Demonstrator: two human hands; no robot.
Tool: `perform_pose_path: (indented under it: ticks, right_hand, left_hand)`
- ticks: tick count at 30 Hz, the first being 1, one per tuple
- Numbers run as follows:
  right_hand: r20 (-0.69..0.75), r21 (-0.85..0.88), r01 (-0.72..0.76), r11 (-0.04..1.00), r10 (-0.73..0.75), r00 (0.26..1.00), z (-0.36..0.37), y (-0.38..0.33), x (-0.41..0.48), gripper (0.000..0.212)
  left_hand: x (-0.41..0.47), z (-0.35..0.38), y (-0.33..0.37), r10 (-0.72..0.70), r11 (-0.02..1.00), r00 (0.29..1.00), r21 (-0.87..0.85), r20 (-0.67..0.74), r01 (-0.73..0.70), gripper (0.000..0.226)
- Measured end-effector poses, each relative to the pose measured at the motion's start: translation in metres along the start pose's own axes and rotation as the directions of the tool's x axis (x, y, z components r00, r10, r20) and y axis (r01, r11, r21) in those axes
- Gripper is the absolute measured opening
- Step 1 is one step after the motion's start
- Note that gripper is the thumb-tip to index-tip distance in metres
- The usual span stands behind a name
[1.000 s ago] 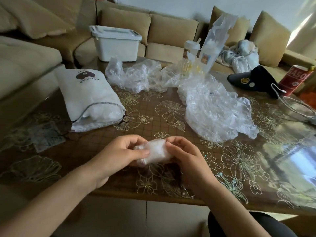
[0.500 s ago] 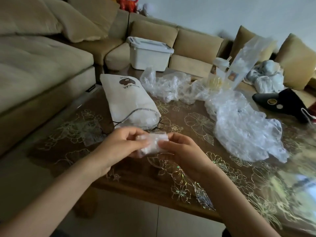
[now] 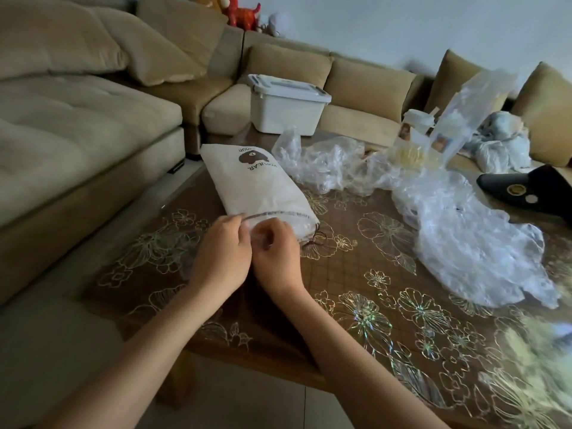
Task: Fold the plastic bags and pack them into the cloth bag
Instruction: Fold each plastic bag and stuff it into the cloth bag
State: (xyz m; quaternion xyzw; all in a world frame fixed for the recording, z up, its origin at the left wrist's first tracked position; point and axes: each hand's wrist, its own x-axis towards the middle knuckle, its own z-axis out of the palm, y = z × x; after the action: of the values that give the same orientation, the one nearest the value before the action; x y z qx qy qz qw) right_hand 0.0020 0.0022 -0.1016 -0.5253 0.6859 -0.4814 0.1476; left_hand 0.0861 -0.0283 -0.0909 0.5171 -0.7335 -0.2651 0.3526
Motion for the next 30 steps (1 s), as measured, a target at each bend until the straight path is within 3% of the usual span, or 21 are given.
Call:
perform_pose_path:
  ticks: [3,6,8,11,14,17,20,22,26,30]
  right_hand:
    - [0.148,0.18,-0.14,0.974,0.114,0.982,0.003,-0.004,0.011,0.007]
    - [0.303,0.106,-0.129,0.986,0.091,0.949,0.0,-0.009,0.014,0.03]
    - [0.397,-0.122,-0.008,0.992,0.056,0.916,-0.001,-0.009,0.015,0.028]
    - [0.48,-0.435,0.265,0.86,-0.027,0.877,-0.001,-0.001,0.018,0.04]
    - [0.537,-0.482,0.414,0.772,-0.113,0.836,-0.008,0.014,0.013,0.053]
    - [0.472,-0.399,0.446,0.801,-0.238,0.849,-0.038,0.024,-0.009,0.054]
    - [0.455,-0.389,0.423,0.818,-0.228,0.861,-0.088,0.041,-0.038,0.051]
    - [0.417,-0.434,0.396,0.809,-0.209,0.885,-0.127,0.057,-0.052,0.043]
    - [0.164,-0.604,0.196,0.773,-0.12,0.979,-0.202,0.096,-0.068,0.045]
    - [-0.096,-0.752,-0.043,0.658,-0.045,0.994,-0.248,0.13,-0.075,0.051]
  left_hand:
    - [-0.003,-0.001,0.0,0.001,1.0,1.0,-0.009,0.005,-0.001,0.039]
    - [-0.007,-0.003,-0.001,0.009,1.0,1.0,0.028,0.013,-0.009,0.041]
    - [-0.009,-0.003,-0.005,0.059,0.981,0.998,0.189,-0.023,-0.054,0.04]
    - [-0.008,-0.003,-0.005,0.186,0.918,0.982,0.352,0.03,-0.185,0.043]
    - [-0.007,-0.001,0.001,0.193,0.926,0.962,0.289,0.193,-0.244,0.052]
    - [-0.007,-0.002,0.006,0.079,0.952,0.945,0.258,0.318,-0.166,0.046]
    - [-0.009,0.004,0.005,0.042,0.862,0.947,0.468,0.318,-0.195,0.047]
    - [-0.016,0.008,0.014,0.111,0.818,0.966,0.531,0.232,-0.221,0.046]
    - [-0.032,0.031,0.039,0.434,0.841,0.9,0.335,0.052,-0.425,0.032]
    - [-0.05,0.062,0.063,0.481,0.853,0.869,0.166,0.116,-0.495,0.025]
